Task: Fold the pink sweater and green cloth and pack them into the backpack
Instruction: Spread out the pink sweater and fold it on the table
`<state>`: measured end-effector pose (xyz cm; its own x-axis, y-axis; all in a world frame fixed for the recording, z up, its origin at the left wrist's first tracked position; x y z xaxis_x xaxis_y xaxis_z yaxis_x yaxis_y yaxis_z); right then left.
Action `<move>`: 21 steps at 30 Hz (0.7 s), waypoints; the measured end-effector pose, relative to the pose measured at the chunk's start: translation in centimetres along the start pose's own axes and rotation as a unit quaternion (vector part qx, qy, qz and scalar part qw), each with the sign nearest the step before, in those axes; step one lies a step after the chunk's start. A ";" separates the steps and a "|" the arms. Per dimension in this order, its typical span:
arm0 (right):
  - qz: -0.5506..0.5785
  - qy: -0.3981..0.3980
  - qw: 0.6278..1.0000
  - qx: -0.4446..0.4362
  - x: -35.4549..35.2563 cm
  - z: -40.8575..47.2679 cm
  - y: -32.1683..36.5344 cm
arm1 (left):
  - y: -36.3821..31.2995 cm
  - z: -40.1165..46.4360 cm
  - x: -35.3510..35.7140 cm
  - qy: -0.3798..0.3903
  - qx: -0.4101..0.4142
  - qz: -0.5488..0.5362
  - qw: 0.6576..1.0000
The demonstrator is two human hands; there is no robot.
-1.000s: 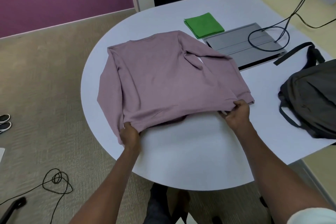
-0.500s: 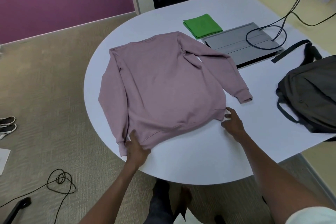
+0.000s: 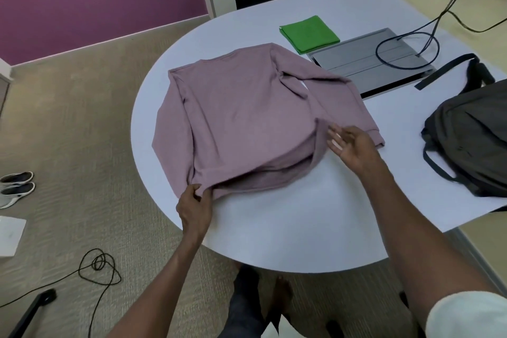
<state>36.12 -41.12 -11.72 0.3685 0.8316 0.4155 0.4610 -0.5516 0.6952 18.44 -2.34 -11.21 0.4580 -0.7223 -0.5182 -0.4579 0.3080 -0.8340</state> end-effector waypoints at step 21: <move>-0.827 -0.026 0.500 -0.256 9.4 1.9 -5.9 | -0.3 0.8 0.2 0.078 -0.064 0.023 0.995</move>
<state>38.42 -30.14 -13.06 -0.1475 0.1130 -0.9826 -0.0926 0.9875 0.1275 19.29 -2.09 -11.28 0.3149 -0.8002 -0.5104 -0.5730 0.2684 -0.7744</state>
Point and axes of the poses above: each hand's wrist, its own z-axis towards the middle knuckle, its own x-axis out of the palm, y = z × x, the point moved 6 cm from there along z, towards the middle knuckle, and after that the axes turned 4 degrees about -z, right-handed, at the moved point
